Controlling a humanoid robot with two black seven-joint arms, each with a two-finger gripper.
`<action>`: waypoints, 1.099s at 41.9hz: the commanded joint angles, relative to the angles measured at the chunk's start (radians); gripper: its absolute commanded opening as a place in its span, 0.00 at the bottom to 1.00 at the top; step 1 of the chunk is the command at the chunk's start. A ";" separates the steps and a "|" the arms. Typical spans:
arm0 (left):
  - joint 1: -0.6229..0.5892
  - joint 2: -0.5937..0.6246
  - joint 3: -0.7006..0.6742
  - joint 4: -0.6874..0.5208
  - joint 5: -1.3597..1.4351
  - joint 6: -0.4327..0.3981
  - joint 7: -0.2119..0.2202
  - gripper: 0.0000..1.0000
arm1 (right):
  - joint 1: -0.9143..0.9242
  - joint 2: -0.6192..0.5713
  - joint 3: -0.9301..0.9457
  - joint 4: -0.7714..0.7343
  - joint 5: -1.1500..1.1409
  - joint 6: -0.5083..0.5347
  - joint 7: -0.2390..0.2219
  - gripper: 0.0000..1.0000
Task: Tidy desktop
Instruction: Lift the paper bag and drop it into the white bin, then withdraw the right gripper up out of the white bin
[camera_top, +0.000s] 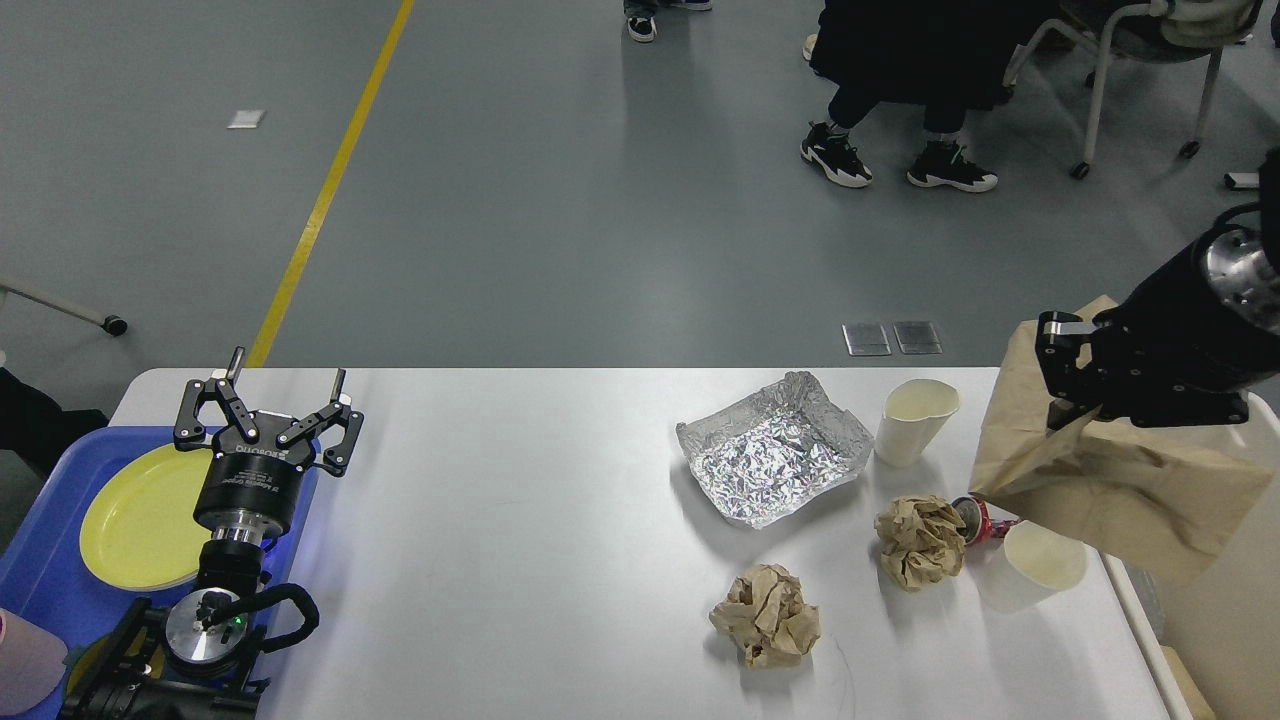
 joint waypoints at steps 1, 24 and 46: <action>0.000 0.000 0.000 0.000 0.000 0.000 0.000 0.96 | -0.075 -0.008 -0.081 -0.052 -0.007 -0.085 -0.005 0.00; 0.000 0.000 0.000 0.001 0.000 0.000 0.000 0.96 | -0.925 -0.229 0.018 -0.814 0.004 -0.159 -0.008 0.00; 0.000 0.000 0.000 0.000 0.000 0.000 0.000 0.96 | -1.738 -0.185 0.502 -1.467 0.007 -0.562 -0.040 0.00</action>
